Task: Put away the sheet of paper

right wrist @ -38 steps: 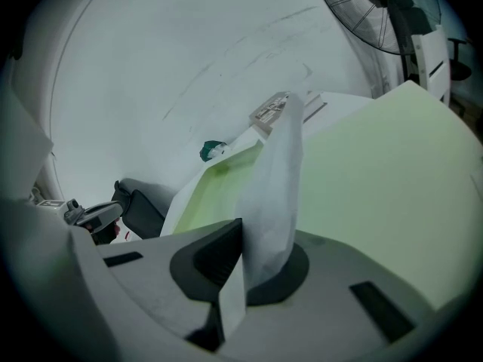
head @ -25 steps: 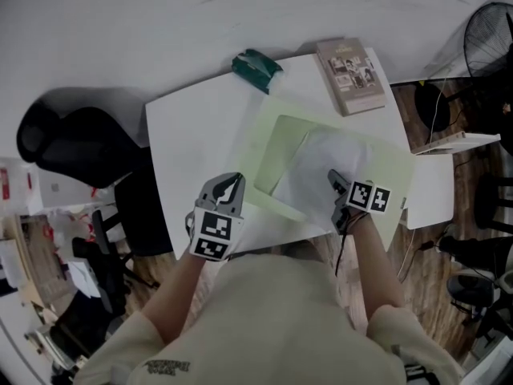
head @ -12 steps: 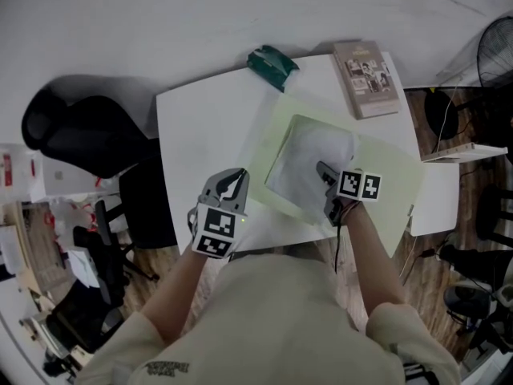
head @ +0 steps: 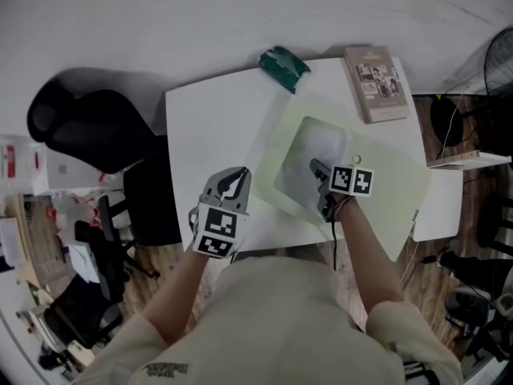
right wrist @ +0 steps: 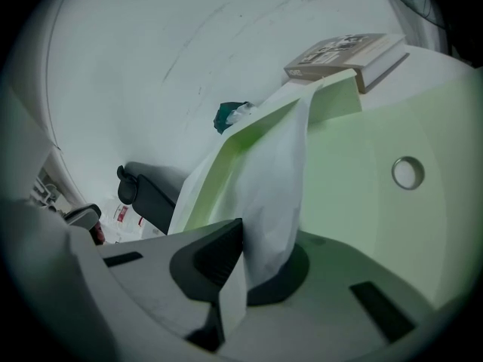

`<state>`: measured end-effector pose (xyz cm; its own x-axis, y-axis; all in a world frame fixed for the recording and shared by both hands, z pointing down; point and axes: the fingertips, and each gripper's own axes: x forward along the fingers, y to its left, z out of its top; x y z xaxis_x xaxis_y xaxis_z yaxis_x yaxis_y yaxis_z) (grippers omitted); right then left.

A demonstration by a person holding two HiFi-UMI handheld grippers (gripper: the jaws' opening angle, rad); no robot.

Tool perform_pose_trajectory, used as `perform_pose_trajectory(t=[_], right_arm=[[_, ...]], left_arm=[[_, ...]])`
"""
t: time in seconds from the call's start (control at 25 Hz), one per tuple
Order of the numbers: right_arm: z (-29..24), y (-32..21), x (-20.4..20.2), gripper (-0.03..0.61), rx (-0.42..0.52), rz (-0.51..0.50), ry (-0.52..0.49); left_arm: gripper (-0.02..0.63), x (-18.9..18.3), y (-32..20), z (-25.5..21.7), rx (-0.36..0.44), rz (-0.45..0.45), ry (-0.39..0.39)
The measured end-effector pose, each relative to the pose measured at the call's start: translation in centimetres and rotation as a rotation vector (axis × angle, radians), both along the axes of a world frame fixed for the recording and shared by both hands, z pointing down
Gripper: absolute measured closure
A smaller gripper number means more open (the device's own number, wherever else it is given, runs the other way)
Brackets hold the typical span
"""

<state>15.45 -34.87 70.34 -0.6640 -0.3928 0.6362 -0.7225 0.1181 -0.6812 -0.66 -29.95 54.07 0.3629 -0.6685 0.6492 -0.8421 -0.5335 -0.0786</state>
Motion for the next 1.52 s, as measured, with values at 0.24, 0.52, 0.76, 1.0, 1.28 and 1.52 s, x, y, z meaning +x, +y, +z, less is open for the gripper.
perform_pose_trajectory(t=[0.24,0.52,0.76,1.0,1.28,1.52], right_arm=[[0.7,-0.3,-1.4,0.554,0.000,0.016,-0.011],[0.9,-0.4,-1.8,0.553,0.007,0.021,0.044],[0.4,-0.2,0.2,0.339,0.039,-0.006,0.229],[-1.9,-0.3,4.5,0.264,0.112,0.071,0.445],[-7.2,-0.2,6.3,0.268,0.230,0.096,0.459],[-14.3,-0.3,6.0,0.393,0.421,0.065,0.461]], left_arm=[[0.592,0.1,0.2,0.1,0.004,0.013,0.004],[0.592,0.2,0.6,-0.8,0.025,0.015,0.020],[0.592,-0.2,0.8,-1.4,0.046,0.002,0.038],[0.592,-0.6,1.2,-2.1,0.062,0.014,0.051],[0.592,-1.3,0.7,-3.1,0.102,0.014,0.055],[0.592,-1.5,-0.7,-4.8,0.150,0.019,0.049]])
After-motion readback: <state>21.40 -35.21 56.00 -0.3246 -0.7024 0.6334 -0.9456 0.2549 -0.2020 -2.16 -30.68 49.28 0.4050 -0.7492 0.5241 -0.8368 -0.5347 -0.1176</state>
